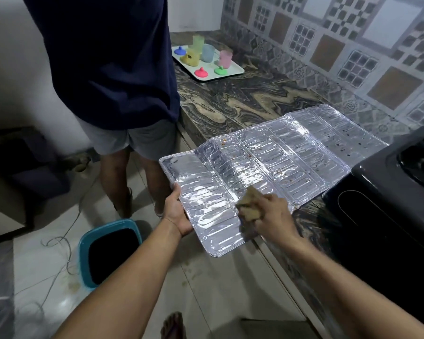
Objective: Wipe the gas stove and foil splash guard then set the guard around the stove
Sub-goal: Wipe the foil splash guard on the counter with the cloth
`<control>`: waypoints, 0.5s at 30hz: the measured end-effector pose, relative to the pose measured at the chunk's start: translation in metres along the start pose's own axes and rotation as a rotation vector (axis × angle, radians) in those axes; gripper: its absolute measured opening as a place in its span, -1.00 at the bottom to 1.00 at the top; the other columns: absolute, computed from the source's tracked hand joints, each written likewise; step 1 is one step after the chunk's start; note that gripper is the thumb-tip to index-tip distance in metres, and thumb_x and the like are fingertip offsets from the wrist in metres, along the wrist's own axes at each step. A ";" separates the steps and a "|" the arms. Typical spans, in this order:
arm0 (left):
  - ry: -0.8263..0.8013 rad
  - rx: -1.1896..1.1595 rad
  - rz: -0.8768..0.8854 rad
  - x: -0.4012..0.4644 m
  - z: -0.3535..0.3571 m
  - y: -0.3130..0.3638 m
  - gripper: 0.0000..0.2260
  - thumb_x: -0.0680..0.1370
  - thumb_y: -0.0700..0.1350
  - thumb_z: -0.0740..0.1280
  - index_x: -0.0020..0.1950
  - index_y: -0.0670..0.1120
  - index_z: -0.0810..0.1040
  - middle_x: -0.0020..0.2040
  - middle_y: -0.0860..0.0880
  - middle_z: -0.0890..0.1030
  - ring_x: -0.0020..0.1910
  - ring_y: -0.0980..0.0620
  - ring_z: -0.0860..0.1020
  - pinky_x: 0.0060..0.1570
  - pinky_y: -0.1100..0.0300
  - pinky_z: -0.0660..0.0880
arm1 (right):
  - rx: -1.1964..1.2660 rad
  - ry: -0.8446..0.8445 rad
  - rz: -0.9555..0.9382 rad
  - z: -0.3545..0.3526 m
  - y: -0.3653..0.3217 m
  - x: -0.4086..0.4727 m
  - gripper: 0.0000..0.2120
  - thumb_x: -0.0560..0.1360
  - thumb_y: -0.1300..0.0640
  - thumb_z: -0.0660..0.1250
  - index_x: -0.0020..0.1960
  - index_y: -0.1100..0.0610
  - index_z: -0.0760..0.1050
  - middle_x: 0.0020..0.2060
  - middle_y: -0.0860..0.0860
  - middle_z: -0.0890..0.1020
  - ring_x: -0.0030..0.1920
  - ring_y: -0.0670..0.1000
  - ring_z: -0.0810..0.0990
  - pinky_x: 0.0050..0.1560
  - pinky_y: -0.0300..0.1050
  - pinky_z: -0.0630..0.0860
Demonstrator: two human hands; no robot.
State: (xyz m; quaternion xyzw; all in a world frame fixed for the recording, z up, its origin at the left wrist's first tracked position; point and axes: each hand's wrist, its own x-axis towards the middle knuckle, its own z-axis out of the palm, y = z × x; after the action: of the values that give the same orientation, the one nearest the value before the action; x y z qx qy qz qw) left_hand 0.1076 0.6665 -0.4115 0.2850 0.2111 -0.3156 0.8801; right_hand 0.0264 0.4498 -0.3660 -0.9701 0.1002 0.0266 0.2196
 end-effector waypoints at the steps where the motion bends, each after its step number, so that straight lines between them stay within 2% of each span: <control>1: -0.014 -0.012 -0.003 0.000 0.000 0.000 -0.36 0.59 0.28 0.01 0.42 -0.18 0.41 0.32 -0.30 0.50 0.29 -0.33 0.45 0.20 -0.23 0.40 | -0.079 -0.026 -0.070 0.012 -0.003 -0.008 -0.58 0.37 0.10 0.36 0.23 -0.06 0.53 0.12 0.06 0.54 0.10 0.10 0.48 0.03 0.02 0.56; 3: -0.020 -0.027 -0.015 0.001 0.000 0.000 -0.36 0.60 0.27 0.01 0.42 -0.19 0.40 0.33 -0.30 0.48 0.31 -0.33 0.43 0.22 -0.23 0.38 | -0.052 -0.067 -0.126 0.029 -0.013 -0.021 -0.56 0.37 0.10 0.43 0.25 -0.04 0.54 0.19 0.05 0.48 0.18 0.08 0.39 0.16 0.03 0.47; 4: -0.025 -0.039 -0.018 0.002 0.000 -0.001 -0.36 0.60 0.26 0.01 0.43 -0.20 0.39 0.34 -0.31 0.47 0.32 -0.33 0.43 0.23 -0.22 0.37 | -0.002 -0.081 -0.146 0.033 -0.021 -0.026 -0.56 0.37 0.10 0.46 0.24 -0.03 0.56 0.18 0.04 0.47 0.18 0.06 0.38 0.17 -0.05 0.42; 7: -0.014 -0.034 -0.031 0.000 -0.001 0.000 -0.32 0.57 0.30 0.04 0.39 -0.23 0.43 0.31 -0.33 0.49 0.30 -0.34 0.44 0.25 -0.22 0.37 | 0.164 -0.211 -0.156 0.031 -0.040 -0.031 -0.60 0.35 0.03 0.50 0.18 -0.01 0.61 0.12 0.02 0.48 0.11 -0.01 0.42 0.00 -0.26 0.32; 8: -0.024 -0.030 -0.029 -0.001 0.000 0.001 -0.30 0.56 0.33 0.05 0.36 -0.23 0.45 0.29 -0.34 0.51 0.29 -0.34 0.45 0.24 -0.22 0.38 | 0.226 -0.260 -0.148 0.027 -0.043 -0.028 -0.63 0.33 0.05 0.50 0.13 0.00 0.63 0.09 0.01 0.52 0.07 -0.03 0.47 -0.06 -0.31 0.34; 10: -0.008 -0.007 -0.013 0.000 -0.003 0.005 -0.31 0.54 0.35 0.07 0.30 -0.21 0.50 0.23 -0.34 0.55 0.24 -0.33 0.49 0.18 -0.20 0.43 | 0.373 -0.304 -0.062 0.012 -0.047 -0.017 -0.72 0.32 0.22 0.45 0.02 0.03 0.65 -0.04 -0.02 0.62 -0.04 -0.05 0.57 -0.14 -0.39 0.43; 12: 0.045 0.041 0.043 0.003 -0.007 0.014 -0.38 0.56 0.30 0.08 0.23 -0.20 0.54 0.14 -0.30 0.61 0.13 -0.29 0.55 0.07 -0.13 0.47 | 0.474 -0.214 0.027 -0.004 -0.045 0.006 -0.71 0.36 0.36 0.37 -0.07 0.01 0.63 -0.12 -0.04 0.64 -0.10 -0.04 0.60 -0.13 -0.27 0.50; 15: 0.105 0.066 0.105 0.005 -0.009 0.031 -0.57 0.60 0.17 0.13 0.09 -0.16 0.56 -0.05 -0.23 0.69 0.01 -0.24 0.58 -0.05 -0.11 0.48 | 0.495 0.017 0.150 -0.027 -0.032 0.050 -0.72 0.47 0.36 0.29 -0.01 0.02 0.61 -0.04 0.02 0.61 -0.10 0.02 0.59 -0.10 0.05 0.62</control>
State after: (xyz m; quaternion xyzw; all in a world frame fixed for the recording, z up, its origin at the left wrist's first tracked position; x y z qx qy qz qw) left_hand 0.1300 0.6895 -0.4094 0.3406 0.2312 -0.2605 0.8733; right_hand 0.0825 0.4573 -0.3326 -0.8767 0.1773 0.0092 0.4470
